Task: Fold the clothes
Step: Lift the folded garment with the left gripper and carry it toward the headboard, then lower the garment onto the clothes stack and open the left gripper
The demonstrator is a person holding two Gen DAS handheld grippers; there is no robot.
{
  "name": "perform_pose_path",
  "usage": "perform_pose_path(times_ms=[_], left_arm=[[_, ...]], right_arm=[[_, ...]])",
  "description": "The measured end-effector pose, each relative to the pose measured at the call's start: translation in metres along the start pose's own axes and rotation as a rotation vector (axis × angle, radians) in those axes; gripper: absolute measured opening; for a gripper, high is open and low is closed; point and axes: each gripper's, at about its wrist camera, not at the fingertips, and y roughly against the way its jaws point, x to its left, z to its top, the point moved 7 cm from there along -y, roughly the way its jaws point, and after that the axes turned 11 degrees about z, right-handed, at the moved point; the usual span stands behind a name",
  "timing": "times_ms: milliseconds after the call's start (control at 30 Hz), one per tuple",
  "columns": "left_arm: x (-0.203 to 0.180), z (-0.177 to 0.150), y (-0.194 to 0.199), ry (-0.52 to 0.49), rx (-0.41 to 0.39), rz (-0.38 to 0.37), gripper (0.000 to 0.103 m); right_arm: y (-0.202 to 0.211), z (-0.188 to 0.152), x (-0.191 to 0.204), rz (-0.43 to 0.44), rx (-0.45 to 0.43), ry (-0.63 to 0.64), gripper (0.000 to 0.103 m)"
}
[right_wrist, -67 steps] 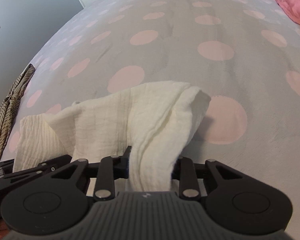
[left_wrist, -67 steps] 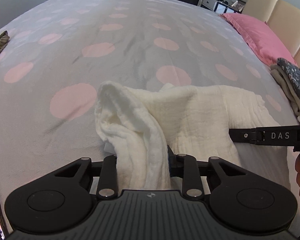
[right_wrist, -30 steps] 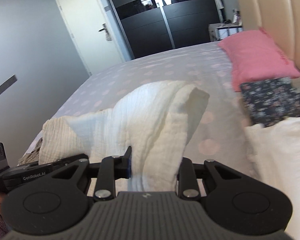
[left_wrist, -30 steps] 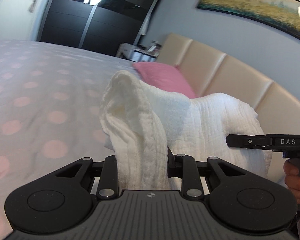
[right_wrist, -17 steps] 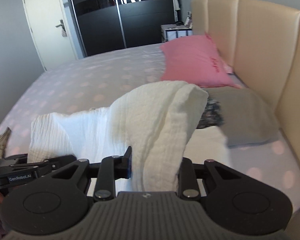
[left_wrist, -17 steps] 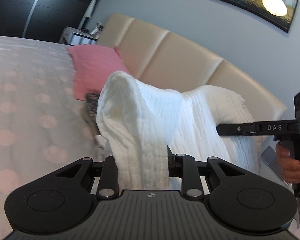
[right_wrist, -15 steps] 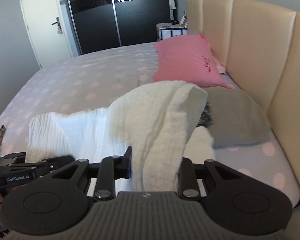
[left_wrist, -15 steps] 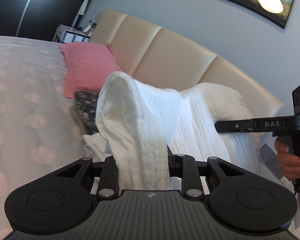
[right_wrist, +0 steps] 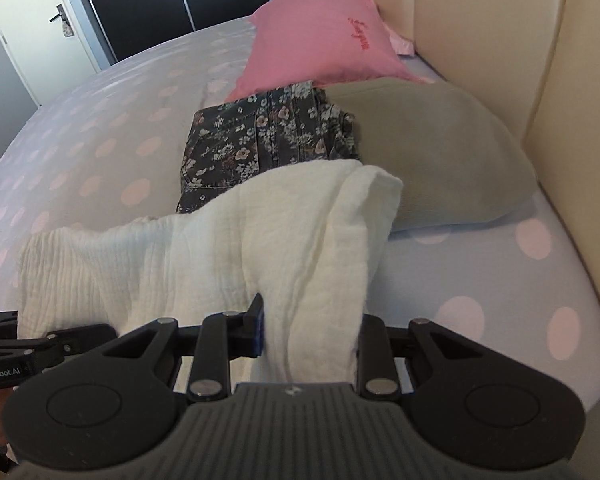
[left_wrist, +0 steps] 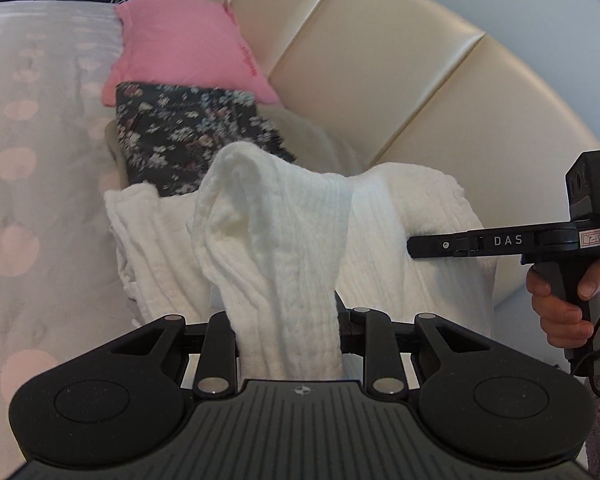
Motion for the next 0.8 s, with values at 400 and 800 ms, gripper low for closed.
perform_pose_path(times_ms=[400,800], left_arm=[[0.019,-0.008,-0.033,0.021,0.052,0.063,0.024],[0.019,0.004,0.004,-0.005,0.057,0.154,0.037]], right_arm=[[-0.057,0.002,-0.020,0.011,0.036,-0.048,0.031],[-0.019,0.002,-0.013,-0.113,-0.049,-0.060,0.061]])
